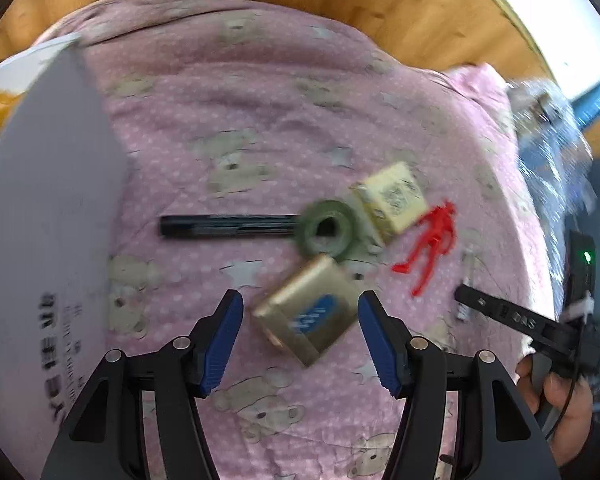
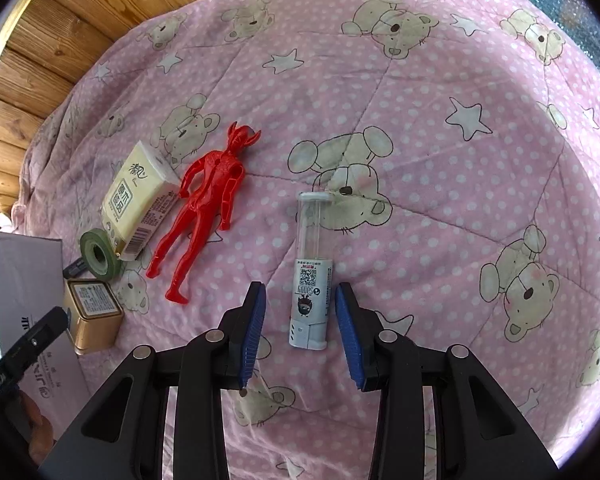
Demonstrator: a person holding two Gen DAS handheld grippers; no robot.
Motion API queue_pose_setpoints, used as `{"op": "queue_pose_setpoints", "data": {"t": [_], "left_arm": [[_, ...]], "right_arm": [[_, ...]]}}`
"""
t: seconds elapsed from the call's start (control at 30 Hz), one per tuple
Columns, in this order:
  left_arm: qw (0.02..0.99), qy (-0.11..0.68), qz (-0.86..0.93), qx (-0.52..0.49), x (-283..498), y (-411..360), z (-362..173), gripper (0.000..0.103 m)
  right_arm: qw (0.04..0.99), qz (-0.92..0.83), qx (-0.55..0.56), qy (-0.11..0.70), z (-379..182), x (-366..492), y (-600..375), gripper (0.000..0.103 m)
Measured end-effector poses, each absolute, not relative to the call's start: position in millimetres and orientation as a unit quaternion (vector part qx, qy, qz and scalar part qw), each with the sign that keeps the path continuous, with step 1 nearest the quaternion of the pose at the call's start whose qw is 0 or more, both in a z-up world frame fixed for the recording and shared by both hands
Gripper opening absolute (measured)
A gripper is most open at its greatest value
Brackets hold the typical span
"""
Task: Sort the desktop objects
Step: 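Grasp the gold tin box with the left gripper while the right gripper grasps the white tube, then carry the gold tin and white tube with both grippers over the white box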
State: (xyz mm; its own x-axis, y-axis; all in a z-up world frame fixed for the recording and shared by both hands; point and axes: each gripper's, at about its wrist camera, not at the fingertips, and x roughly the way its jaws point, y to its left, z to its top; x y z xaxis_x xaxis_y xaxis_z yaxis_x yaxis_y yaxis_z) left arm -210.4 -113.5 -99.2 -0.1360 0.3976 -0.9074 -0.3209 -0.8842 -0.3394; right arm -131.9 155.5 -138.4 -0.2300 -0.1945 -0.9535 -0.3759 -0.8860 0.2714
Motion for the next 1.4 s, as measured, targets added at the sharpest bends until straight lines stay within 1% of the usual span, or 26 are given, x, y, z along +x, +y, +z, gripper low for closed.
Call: {"op": "queue_pose_setpoints", "data": {"t": [0.1,0.13,0.2,0.23,0.33,0.4,0.47,0.53,0.63,0.73,0.8,0.87,0.9,0.93,0.97,1.0,1.03,1.27,1.4], "left_arm": [[0.268,-0.009,0.752,-0.603,-205.9,-100.2,-101.8,0.065],[0.261,-0.006,0.746,-0.613,-206.4,-97.9,-107.3,0.065],[0.258,-0.030,0.721,-0.643,-205.9,-99.7,-117.6,0.064],[0.264,-0.044,0.710,-0.651,-202.4,-100.8,-119.2,0.064],[0.275,-0.026,0.716,-0.642,-185.6,-98.2,-112.1,0.064],[0.272,-0.013,0.726,-0.631,-179.8,-97.4,-108.0,0.064],[0.240,0.007,0.755,-0.611,-180.2,-101.7,-100.2,0.064],[0.226,0.004,0.773,-0.593,-184.7,-108.1,-91.1,0.064],[0.255,0.003,0.781,-0.571,-191.4,-109.6,-78.9,0.066],[0.318,0.063,0.759,-0.565,-191.2,-83.8,-81.2,0.066],[0.328,0.112,0.753,-0.559,-189.4,-69.6,-88.7,0.066],[0.329,0.141,0.756,-0.548,-190.2,-62.0,-95.8,0.067],[0.331,0.142,0.752,-0.552,-191.9,-62.8,-98.9,0.067],[0.334,0.135,0.743,-0.565,-195.4,-64.2,-104.2,0.067],[0.321,0.130,0.744,-0.572,-199.0,-66.8,-109.2,0.063],[0.317,0.124,0.744,-0.576,-199.9,-66.7,-111.3,0.063],[0.314,0.111,0.745,-0.577,-200.6,-69.1,-111.0,0.062],[0.268,0.023,0.745,-0.610,-198.4,-80.8,-107.7,0.059],[0.261,-0.003,0.750,-0.608,-190.4,-82.8,-103.6,0.059]], "right_arm": [[0.059,0.749,-0.617,0.233,-138.8,-132.5,155.8,0.039],[0.059,0.750,-0.618,0.229,-138.7,-132.2,156.0,0.034],[0.064,0.749,-0.621,0.223,-139.3,-133.4,156.6,0.027],[0.063,0.748,-0.620,0.228,-139.7,-132.5,158.9,0.025],[0.062,0.748,-0.618,0.234,-140.2,-129.7,162.5,0.023],[0.063,0.749,-0.617,0.231,-138.9,-126.1,165.0,0.023],[0.064,0.748,-0.618,0.234,-138.2,-125.7,166.3,0.023],[0.066,0.745,-0.616,0.247,-137.9,-123.3,170.3,0.024],[0.064,0.745,-0.616,0.249,-138.0,-121.7,172.5,0.024],[0.064,0.745,-0.616,0.249,-137.4,-121.8,172.2,0.027],[0.065,0.745,-0.616,0.247,-137.4,-122.1,171.7,0.028],[0.065,0.746,-0.616,0.245,-136.9,-122.1,172.1,0.028],[0.066,0.747,-0.615,0.244,-136.9,-122.6,171.5,0.028],[0.067,0.747,-0.615,0.244,-137.0,-122.5,171.8,0.028],[0.067,0.746,-0.616,0.244,-137.0,-123.4,171.0,0.028],[0.066,0.746,-0.616,0.242,-137.1,-123.2,171.0,0.027],[0.068,0.748,-0.618,0.234,-136.0,-123.0,171.5,0.020],[0.073,0.756,-0.607,0.236,-132.4,-128.0,166.5,0.020],[0.070,0.759,-0.602,0.238,-124.7,-126.7,168.5,0.020]]}}
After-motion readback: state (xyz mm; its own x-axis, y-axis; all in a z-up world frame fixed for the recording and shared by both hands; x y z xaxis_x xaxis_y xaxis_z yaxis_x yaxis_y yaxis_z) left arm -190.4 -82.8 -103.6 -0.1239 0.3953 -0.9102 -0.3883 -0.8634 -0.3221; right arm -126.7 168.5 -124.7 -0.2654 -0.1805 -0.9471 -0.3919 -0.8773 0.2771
